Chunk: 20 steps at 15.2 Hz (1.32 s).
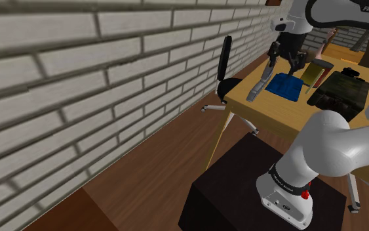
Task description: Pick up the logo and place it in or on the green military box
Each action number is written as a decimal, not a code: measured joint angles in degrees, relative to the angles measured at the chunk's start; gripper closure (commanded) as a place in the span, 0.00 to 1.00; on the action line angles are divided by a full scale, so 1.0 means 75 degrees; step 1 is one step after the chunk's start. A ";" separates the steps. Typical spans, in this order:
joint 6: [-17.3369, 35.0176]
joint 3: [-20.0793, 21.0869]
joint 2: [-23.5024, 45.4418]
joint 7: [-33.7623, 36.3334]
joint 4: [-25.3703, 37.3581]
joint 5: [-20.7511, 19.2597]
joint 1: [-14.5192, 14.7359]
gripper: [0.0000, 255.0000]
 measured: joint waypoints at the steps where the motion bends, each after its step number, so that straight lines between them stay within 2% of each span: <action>1: 0.0164 -0.0237 0.0082 -0.0472 0.0100 -0.0218 0.0130 0.00; 3: 0.0552 -0.0756 0.0245 -0.1398 0.0266 -0.0647 0.0396 0.00; 8: 0.1355 -0.1787 0.0739 -0.3347 0.0872 -0.1270 0.1159 0.00; 15: 0.2043 -0.2310 0.0822 -0.3471 0.0441 -0.1629 0.1207 0.00; 20: 0.2109 -0.2366 0.0826 -0.3475 0.0397 -0.1667 0.1200 0.00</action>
